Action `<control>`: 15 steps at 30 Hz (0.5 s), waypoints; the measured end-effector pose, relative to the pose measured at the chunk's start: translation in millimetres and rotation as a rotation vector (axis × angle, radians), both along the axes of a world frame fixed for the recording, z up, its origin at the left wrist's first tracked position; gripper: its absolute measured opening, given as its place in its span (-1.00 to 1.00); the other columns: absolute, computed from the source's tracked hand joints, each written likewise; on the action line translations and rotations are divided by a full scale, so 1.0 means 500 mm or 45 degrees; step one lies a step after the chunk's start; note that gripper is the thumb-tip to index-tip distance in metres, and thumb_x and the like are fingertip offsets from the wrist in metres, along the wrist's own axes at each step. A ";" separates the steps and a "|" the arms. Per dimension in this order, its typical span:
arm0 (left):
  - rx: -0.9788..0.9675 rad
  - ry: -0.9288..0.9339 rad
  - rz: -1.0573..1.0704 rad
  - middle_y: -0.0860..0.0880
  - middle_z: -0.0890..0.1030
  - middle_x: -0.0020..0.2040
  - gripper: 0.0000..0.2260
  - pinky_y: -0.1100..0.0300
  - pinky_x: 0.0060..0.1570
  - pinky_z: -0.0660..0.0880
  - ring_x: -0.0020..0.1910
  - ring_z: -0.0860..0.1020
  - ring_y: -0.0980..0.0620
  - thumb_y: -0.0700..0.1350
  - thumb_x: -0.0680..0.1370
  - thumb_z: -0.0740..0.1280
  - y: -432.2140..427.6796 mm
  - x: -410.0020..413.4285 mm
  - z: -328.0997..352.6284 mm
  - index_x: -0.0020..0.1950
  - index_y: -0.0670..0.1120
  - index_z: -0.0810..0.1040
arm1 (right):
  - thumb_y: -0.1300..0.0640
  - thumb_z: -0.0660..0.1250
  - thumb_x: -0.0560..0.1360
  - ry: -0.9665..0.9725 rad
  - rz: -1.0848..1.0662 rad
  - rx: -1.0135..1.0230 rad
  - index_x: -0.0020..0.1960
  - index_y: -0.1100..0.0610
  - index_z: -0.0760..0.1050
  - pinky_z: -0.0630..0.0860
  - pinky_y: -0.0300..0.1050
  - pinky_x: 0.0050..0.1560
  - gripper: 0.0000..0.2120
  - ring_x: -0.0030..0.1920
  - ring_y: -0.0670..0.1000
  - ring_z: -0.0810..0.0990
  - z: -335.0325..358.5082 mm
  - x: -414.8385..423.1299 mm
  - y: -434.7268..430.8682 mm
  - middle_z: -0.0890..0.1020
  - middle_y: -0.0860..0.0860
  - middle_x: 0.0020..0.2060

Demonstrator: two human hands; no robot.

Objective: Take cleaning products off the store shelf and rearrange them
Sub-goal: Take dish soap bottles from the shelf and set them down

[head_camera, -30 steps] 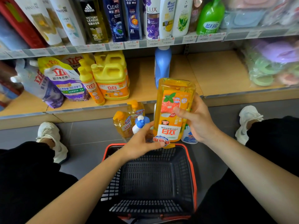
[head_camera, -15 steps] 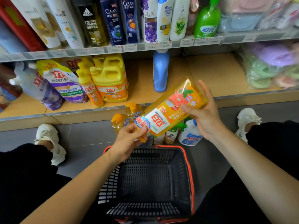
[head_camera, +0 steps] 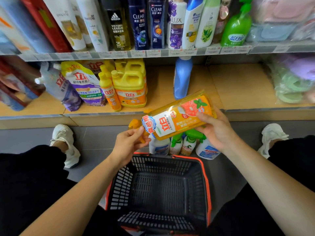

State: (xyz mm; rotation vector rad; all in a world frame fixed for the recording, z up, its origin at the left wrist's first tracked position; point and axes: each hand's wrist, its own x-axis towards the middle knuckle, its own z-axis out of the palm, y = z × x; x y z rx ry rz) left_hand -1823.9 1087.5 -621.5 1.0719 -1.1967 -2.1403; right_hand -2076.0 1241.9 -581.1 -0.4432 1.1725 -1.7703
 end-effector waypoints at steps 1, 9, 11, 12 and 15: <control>-0.025 0.001 0.010 -0.26 0.69 -0.09 -0.57 0.09 -0.09 0.69 -0.11 0.68 -0.14 0.02 0.47 0.43 0.000 0.006 0.002 0.07 -0.35 0.60 | 0.15 0.57 0.33 -0.007 0.016 0.010 0.35 0.12 0.49 0.63 0.11 0.05 -0.39 0.19 0.17 0.66 -0.003 0.004 -0.005 0.66 0.16 0.18; -0.237 0.226 0.338 0.02 0.60 -0.37 -0.86 0.34 -0.45 0.40 -0.48 0.45 0.14 -0.08 0.46 0.42 -0.050 0.076 0.057 -0.12 -0.10 0.52 | 0.29 0.48 0.35 0.164 0.368 0.210 0.41 0.12 0.43 0.56 0.16 0.20 -0.36 0.25 0.18 0.61 -0.025 0.044 -0.053 0.62 0.17 0.27; -0.298 0.271 0.388 0.03 0.58 -0.37 -0.88 0.36 -0.43 0.39 -0.47 0.44 0.16 -0.13 0.45 0.44 -0.066 0.097 0.076 -0.09 -0.10 0.55 | 0.27 0.51 0.29 0.238 0.398 0.285 0.41 0.14 0.43 0.58 0.15 0.19 -0.30 0.23 0.18 0.62 -0.039 0.072 -0.071 0.62 0.18 0.25; -0.325 0.294 0.410 0.05 0.57 -0.38 -0.88 0.37 -0.43 0.39 -0.46 0.44 0.17 -0.16 0.45 0.45 -0.073 0.106 0.083 -0.06 -0.10 0.56 | 0.26 0.53 0.26 0.284 0.399 0.317 0.40 0.16 0.45 0.58 0.16 0.19 -0.29 0.22 0.18 0.62 -0.048 0.085 -0.081 0.63 0.19 0.24; -0.427 0.290 0.427 0.09 0.55 -0.39 -0.82 0.36 -0.38 0.40 -0.45 0.42 0.16 -0.24 0.44 0.49 -0.086 0.124 0.097 0.00 -0.11 0.60 | 0.25 0.60 0.20 0.420 0.438 0.384 0.33 0.20 0.50 0.56 0.14 0.25 -0.28 0.20 0.15 0.64 -0.086 0.119 -0.109 0.67 0.16 0.18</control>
